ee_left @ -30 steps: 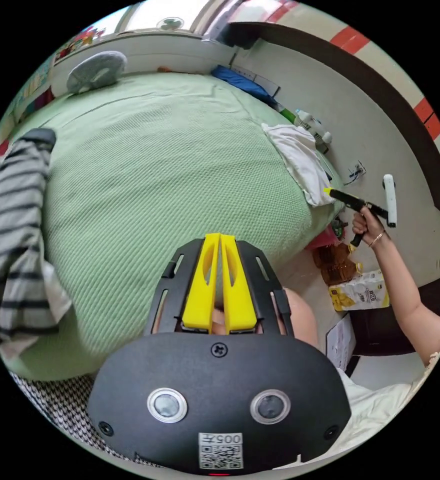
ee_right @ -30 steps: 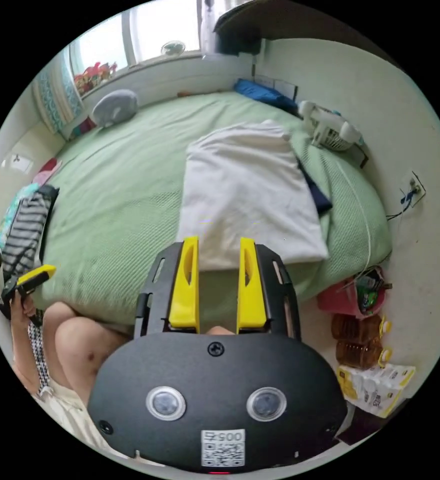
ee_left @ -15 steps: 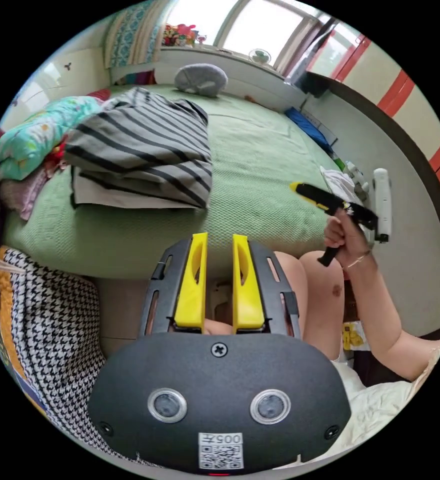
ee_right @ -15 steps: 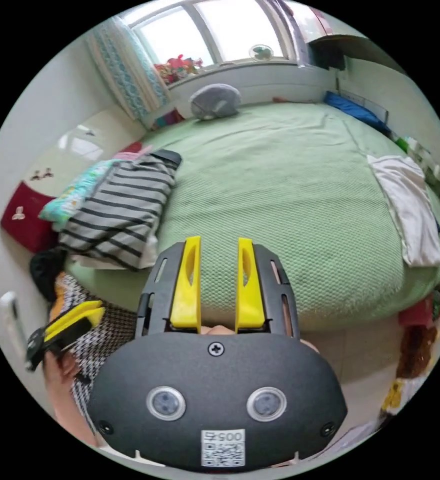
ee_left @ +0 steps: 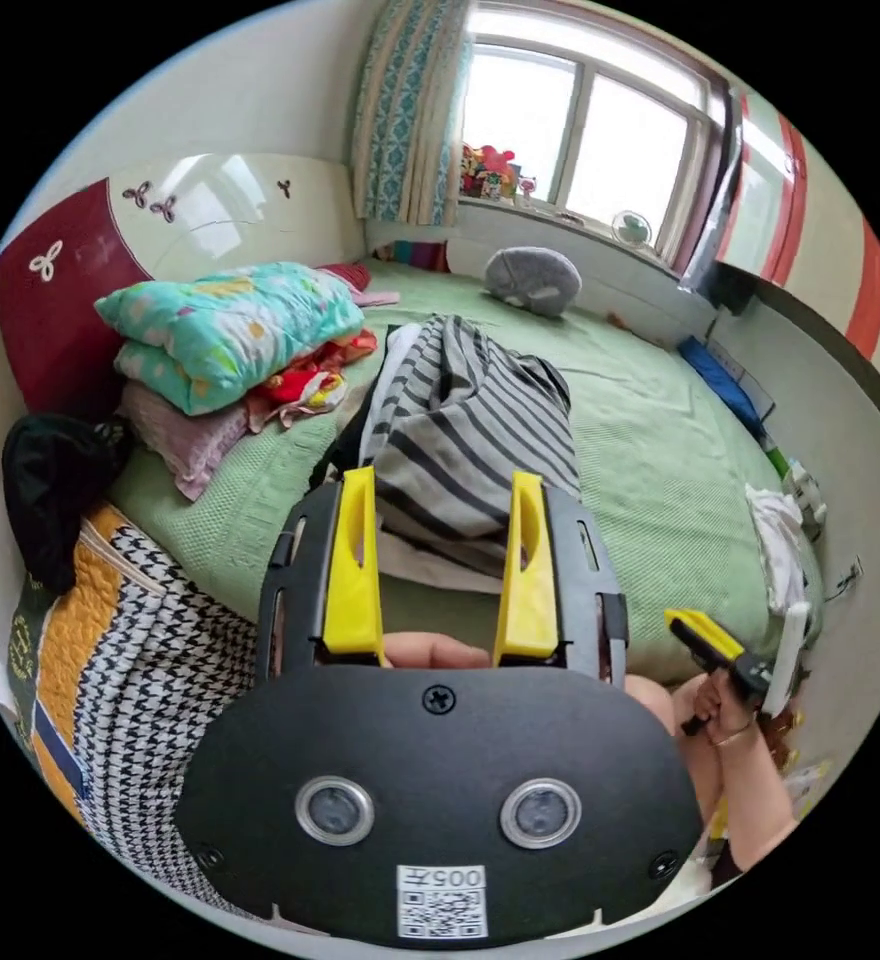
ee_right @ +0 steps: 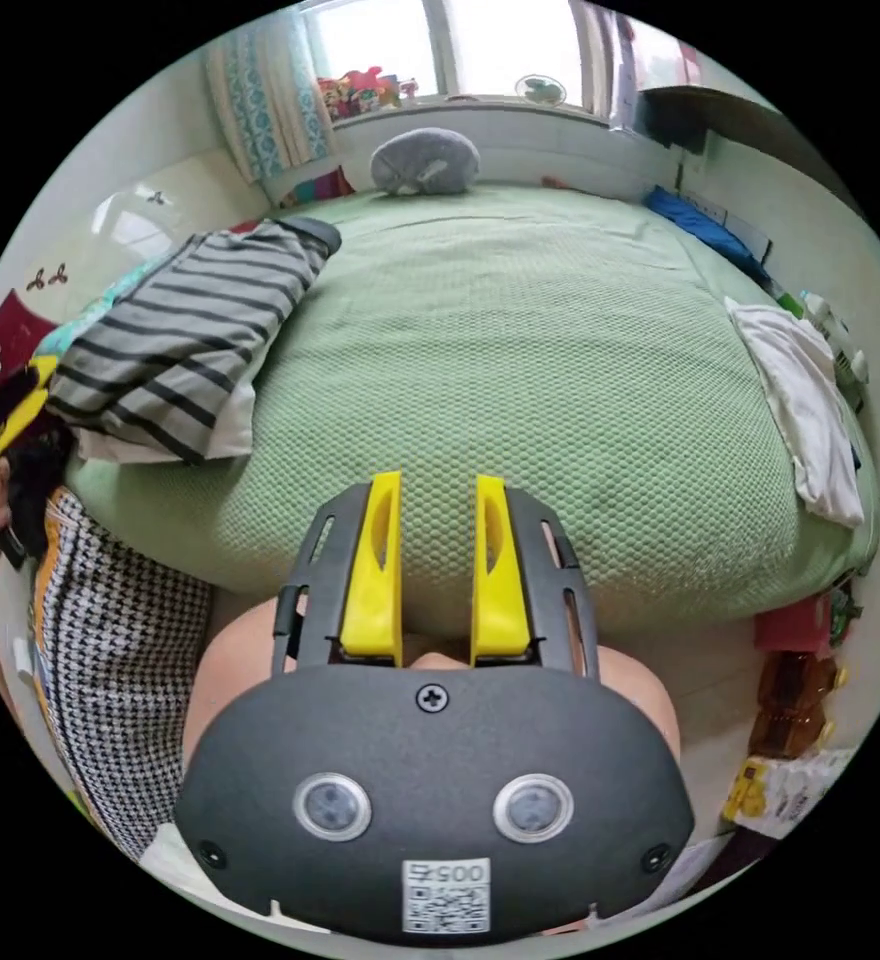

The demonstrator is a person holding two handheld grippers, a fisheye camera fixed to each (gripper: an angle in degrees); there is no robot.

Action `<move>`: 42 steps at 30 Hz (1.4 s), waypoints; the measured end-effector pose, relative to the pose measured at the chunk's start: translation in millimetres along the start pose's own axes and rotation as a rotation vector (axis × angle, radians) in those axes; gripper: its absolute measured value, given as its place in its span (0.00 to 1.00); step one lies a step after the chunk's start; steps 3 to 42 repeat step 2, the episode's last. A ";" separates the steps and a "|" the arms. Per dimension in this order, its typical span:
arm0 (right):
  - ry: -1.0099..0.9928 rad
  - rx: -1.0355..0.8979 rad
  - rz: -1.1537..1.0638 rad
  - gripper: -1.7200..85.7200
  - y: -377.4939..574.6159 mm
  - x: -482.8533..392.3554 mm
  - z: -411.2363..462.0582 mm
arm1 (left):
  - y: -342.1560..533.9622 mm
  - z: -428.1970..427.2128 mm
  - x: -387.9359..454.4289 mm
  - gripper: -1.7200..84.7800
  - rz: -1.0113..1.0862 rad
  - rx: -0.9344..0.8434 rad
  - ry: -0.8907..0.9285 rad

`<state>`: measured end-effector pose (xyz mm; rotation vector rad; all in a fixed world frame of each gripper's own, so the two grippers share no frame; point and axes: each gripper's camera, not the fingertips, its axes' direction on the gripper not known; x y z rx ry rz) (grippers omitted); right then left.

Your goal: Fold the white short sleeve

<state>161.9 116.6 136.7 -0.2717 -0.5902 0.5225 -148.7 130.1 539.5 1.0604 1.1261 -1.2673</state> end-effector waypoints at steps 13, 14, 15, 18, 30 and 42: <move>0.042 -0.026 -0.032 0.14 1.6 -3.8 4.0 | -11.9 16.3 -14.8 0.22 -0.051 -0.078 0.054; 0.042 -0.026 -0.032 0.14 1.6 -3.8 4.0 | -11.9 16.3 -14.8 0.22 -0.051 -0.078 0.054; 0.042 -0.026 -0.032 0.14 1.6 -3.8 4.0 | -11.9 16.3 -14.8 0.22 -0.051 -0.078 0.054; 0.042 -0.026 -0.032 0.14 1.6 -3.8 4.0 | -11.9 16.3 -14.8 0.22 -0.051 -0.078 0.054; 0.042 -0.026 -0.032 0.14 1.6 -3.8 4.0 | -11.9 16.3 -14.8 0.22 -0.051 -0.078 0.054; 0.042 -0.026 -0.032 0.14 1.6 -3.8 4.0 | -11.9 16.3 -14.8 0.22 -0.051 -0.078 0.054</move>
